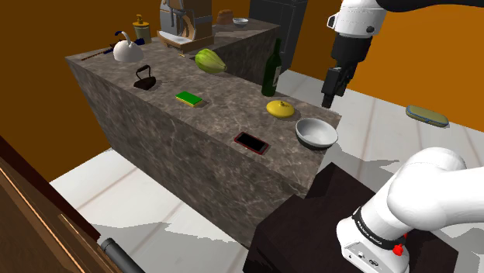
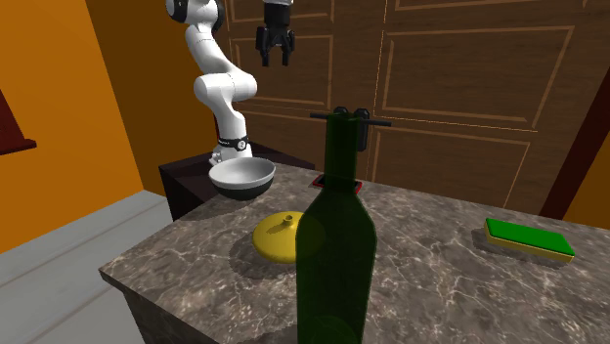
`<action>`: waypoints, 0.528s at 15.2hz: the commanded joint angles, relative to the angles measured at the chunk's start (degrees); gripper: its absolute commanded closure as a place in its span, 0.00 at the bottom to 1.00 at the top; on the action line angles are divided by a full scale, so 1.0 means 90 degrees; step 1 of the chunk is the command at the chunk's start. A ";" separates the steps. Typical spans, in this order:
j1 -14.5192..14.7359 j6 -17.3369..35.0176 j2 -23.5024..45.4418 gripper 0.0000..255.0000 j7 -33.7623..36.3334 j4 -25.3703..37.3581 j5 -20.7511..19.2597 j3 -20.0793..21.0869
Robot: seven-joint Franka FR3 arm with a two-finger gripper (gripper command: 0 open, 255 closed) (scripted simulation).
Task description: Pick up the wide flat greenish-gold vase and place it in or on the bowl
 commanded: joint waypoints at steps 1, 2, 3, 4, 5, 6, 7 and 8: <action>0.0000 0.0000 0.0000 0.00 0.0000 0.0000 0.0000 0.0000; -0.0036 0.0200 0.0114 0.00 -0.0087 -0.0057 -0.0064 -0.0074; -0.0071 0.0401 0.0237 0.00 -0.0172 -0.0105 -0.0126 -0.0147; -0.0106 0.0602 0.0368 0.00 -0.0255 -0.0145 -0.0185 -0.0220; -0.0142 0.0803 0.0507 0.00 -0.0338 -0.0176 -0.0241 -0.0293; -0.0179 0.1003 0.0653 0.00 -0.0419 -0.0198 -0.0293 -0.0364; -0.0212 0.1202 0.0807 0.00 -0.0499 -0.0212 -0.0342 -0.0436; -0.0243 0.1399 0.0968 0.00 -0.0577 -0.0216 -0.0389 -0.0509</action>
